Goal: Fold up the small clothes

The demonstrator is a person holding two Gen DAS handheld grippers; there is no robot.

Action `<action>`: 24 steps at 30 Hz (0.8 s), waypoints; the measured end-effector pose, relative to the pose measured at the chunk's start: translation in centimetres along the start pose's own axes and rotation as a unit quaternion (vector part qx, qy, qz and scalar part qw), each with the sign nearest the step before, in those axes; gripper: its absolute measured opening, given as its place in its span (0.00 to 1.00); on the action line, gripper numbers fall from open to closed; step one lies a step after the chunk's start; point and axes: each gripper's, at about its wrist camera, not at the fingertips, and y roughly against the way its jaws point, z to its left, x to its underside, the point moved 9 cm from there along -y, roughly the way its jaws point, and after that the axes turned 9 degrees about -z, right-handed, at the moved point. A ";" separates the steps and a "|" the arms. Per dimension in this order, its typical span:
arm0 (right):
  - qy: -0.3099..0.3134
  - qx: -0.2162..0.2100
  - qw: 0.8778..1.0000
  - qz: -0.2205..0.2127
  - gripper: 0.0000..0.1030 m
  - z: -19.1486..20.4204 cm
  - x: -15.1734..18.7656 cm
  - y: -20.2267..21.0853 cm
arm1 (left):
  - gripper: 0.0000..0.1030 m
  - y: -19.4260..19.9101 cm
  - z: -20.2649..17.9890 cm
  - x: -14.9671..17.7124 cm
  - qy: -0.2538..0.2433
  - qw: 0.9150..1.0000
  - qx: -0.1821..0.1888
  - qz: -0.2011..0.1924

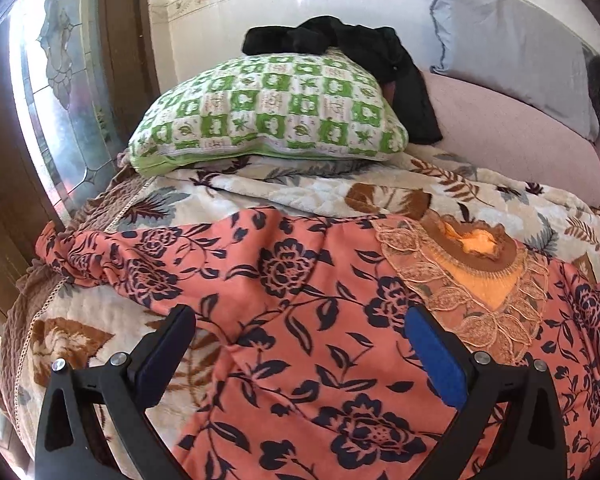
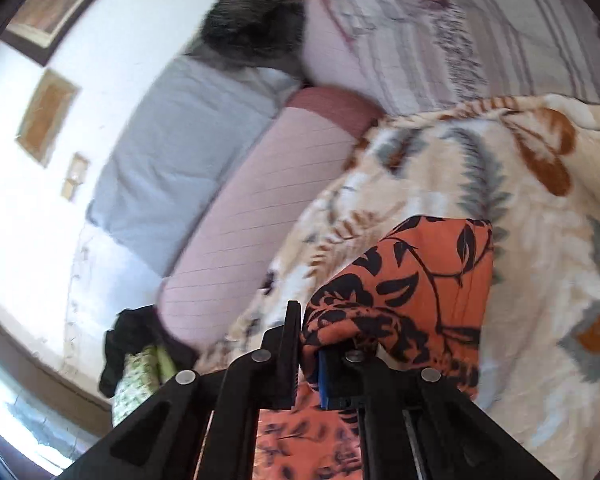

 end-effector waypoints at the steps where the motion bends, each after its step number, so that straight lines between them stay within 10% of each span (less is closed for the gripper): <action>1: 0.016 -0.028 0.999 0.006 0.07 2.9 0.8 0.4 | 1.00 -0.1 1.1 -0.1 0.006 1.000 -0.010 0.001; 10: 0.171 -0.180 0.954 0.168 0.11 22.1 20.1 -1.0 | 1.00 -1.2 10.2 0.8 0.088 0.994 -0.066 0.026; 14: 0.189 -0.183 0.900 0.347 0.93 23.0 33.8 -2.4 | 1.00 -1.8 12.3 1.6 0.099 0.991 -0.084 0.043; 18: 0.204 -0.227 0.868 0.392 0.93 22.9 38.6 -0.1 | 1.00 -2.2 13.2 2.0 0.114 0.988 -0.088 0.052; 20: 0.192 -0.237 0.870 0.388 0.93 22.7 37.7 0.4 | 1.00 -2.3 12.9 2.0 0.120 0.988 -0.080 0.054; 24: 0.132 -0.188 0.915 0.333 0.91 19.6 32.1 -1.6 | 1.00 -2.5 10.5 1.4 0.113 0.991 -0.053 0.047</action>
